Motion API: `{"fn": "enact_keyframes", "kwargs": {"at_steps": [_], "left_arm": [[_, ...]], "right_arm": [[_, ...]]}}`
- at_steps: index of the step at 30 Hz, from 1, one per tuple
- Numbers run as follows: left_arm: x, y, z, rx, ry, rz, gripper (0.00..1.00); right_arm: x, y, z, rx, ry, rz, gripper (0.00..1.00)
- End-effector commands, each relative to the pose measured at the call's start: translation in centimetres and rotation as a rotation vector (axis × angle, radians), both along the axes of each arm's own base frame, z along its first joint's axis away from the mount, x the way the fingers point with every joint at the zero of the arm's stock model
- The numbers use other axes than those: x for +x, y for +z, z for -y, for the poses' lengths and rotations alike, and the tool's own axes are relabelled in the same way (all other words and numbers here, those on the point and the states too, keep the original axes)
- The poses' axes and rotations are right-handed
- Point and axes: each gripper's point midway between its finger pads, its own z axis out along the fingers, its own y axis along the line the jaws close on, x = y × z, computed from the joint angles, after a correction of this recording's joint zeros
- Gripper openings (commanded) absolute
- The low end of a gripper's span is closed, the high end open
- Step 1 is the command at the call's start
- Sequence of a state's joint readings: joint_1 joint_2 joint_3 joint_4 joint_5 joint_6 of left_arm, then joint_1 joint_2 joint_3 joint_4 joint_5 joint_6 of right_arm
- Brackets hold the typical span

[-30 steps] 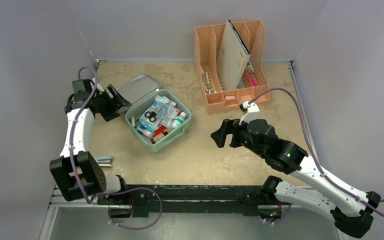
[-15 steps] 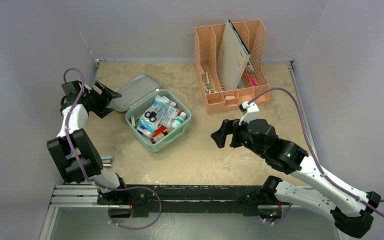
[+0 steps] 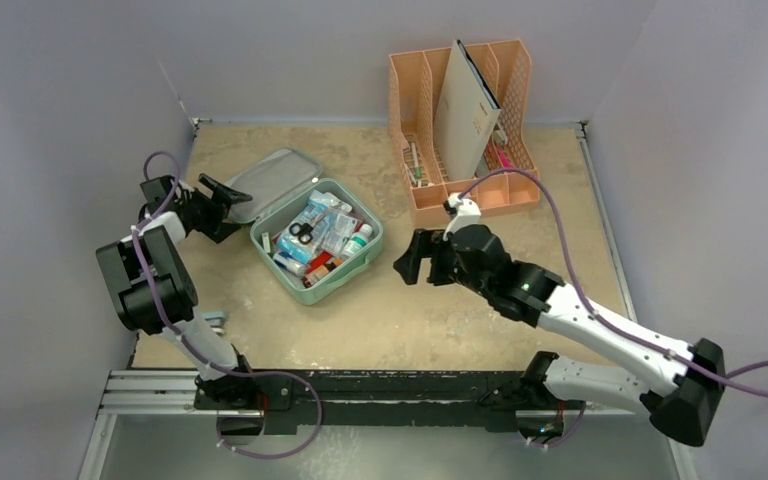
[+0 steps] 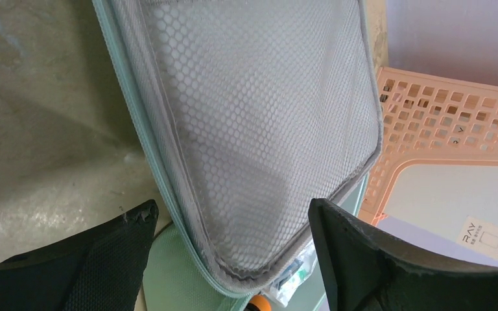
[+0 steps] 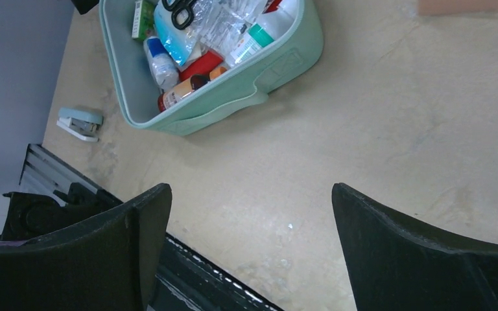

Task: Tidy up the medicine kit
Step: Close the lid of the medicine box.

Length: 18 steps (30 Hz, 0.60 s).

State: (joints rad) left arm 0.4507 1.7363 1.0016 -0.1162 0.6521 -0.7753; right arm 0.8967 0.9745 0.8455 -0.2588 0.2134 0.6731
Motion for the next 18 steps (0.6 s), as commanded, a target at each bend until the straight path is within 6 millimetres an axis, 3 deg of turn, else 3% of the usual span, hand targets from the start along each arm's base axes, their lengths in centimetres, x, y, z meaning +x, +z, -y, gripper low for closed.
{"fn": "enact_keyframes", "kwargs": {"at_steps": [1,7,18], "left_arm": [[2.8,2.5,-1.3,0.03,-0.012,0.149,0.83],[4.5,2.9,-1.4,0.013,-0.05,0.229,0.79],[3.9,6.9,-0.6,0.089,-0.108,0.337,0.77]], "right_arm": [[1.2,1.0,-3.6,0.122,0.018,-0.027,0.93],[0.8,-0.9,-5.6,0.154,0.056,-0.107,0.89],[0.8,-1.0,-4.8,0.105,0.06,-0.08,0.91]]}}
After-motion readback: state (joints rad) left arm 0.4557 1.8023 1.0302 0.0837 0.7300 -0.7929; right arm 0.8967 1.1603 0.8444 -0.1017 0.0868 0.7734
